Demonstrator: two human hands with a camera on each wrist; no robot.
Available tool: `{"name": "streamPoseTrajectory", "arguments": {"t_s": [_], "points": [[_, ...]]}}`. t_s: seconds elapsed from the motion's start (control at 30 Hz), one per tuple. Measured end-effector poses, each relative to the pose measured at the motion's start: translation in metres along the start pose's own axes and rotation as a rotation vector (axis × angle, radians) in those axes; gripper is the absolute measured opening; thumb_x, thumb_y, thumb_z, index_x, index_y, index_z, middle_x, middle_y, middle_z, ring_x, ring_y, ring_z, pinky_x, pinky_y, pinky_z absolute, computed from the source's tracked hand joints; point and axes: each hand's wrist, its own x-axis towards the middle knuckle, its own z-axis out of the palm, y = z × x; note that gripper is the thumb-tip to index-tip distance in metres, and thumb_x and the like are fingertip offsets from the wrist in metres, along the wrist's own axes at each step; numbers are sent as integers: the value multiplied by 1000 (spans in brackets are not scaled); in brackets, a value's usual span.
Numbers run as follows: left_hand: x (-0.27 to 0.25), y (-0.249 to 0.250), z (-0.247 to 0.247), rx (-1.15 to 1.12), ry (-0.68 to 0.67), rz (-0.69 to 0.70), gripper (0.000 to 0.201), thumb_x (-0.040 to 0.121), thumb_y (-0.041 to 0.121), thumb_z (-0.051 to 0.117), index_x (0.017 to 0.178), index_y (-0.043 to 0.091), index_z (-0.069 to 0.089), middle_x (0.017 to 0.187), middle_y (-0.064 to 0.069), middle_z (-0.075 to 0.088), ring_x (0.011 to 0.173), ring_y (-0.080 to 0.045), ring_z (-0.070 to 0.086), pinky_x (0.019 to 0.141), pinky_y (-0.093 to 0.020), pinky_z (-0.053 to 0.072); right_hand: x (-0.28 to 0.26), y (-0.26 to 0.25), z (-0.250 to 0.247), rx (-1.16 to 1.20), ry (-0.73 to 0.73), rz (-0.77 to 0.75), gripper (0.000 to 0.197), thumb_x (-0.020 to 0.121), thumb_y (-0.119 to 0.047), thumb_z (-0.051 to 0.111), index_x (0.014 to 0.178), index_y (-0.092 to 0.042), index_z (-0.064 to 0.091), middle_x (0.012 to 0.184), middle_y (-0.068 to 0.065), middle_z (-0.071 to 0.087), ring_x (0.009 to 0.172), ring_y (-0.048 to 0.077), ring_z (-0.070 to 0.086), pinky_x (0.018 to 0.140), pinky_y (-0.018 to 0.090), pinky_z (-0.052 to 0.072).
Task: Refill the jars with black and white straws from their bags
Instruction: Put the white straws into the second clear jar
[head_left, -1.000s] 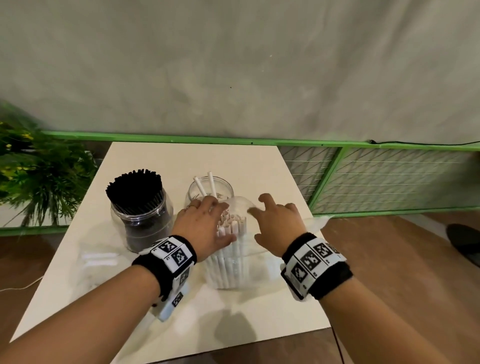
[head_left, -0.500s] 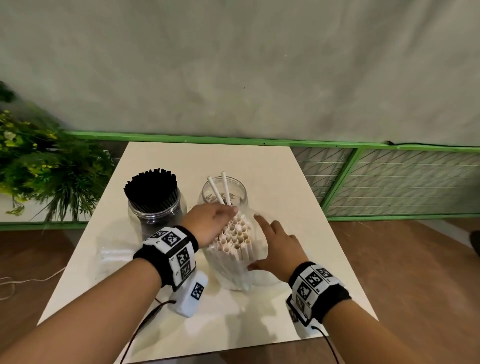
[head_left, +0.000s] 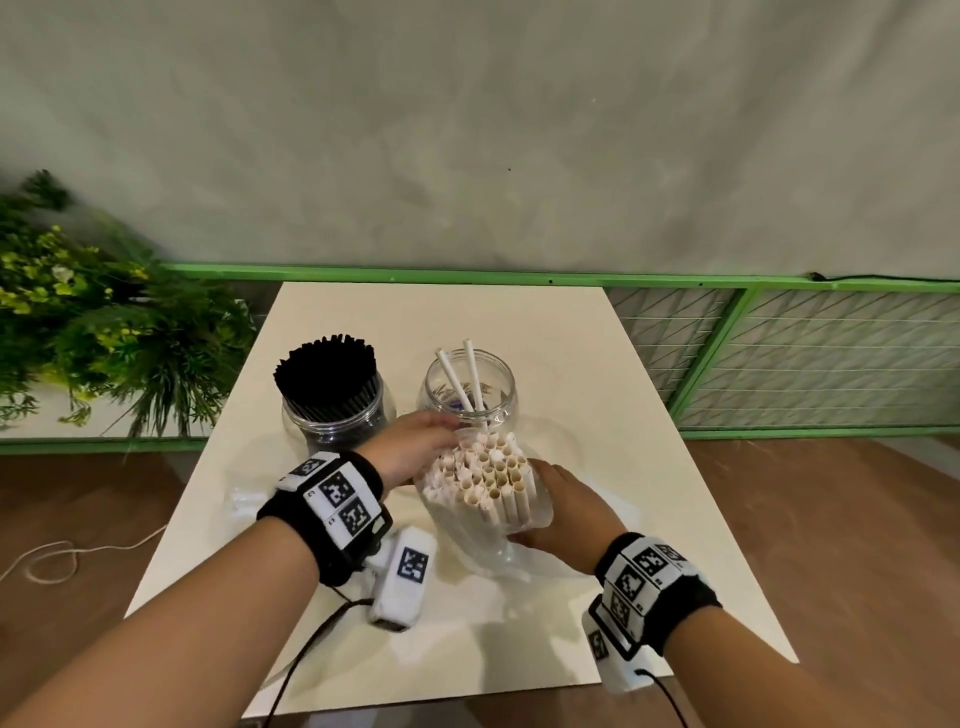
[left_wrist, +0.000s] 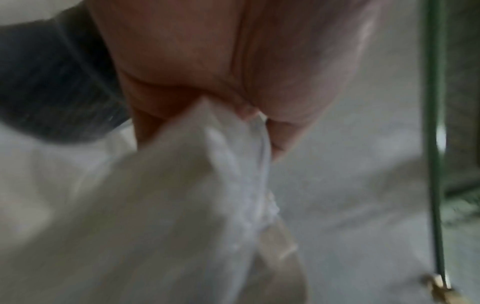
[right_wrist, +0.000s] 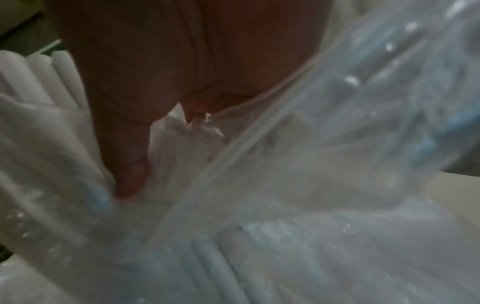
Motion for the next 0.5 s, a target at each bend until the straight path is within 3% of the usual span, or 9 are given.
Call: {"name": "streamPoseTrajectory", "arguments": {"t_s": [0.07,0.13,0.27,0.37,0.5], "points": [[-9,0,-7,380,75,79,28,85,38,63,103,17,60,89,2,64,82,-16,61,71,-32,49,-1,1,-1,2,23,19,93,67,-55,76,144,-32,28,132,-5,49,117,20,52,96,37,45],[-18,-1,-9,547,152,144,28,84,42,63,91,15,61,77,3,59,69,-13,56,60,-30,48,-3,1,-1,13,23,14,103,62,-57,77,146,-34,20,130,-5,45,113,21,53,92,37,47],[-25,-1,-3,321,210,160,12,86,20,60,88,9,64,80,-7,63,71,-22,62,63,-35,58,-3,-4,6,13,29,-11,129,42,-69,71,148,-34,6,127,-7,39,105,19,55,85,37,51],[-22,-1,1,143,243,167,11,88,11,54,85,4,61,85,-8,70,74,-23,66,72,-38,55,-1,-6,6,34,78,-41,132,39,-71,69,148,-35,5,126,-8,39,102,17,55,82,37,52],[-18,-5,4,-239,172,39,23,91,-3,40,102,9,57,92,-11,70,71,-21,67,53,-28,54,3,-7,3,15,74,-83,128,41,-69,74,146,-39,8,131,-11,39,109,12,49,82,35,52]]}}
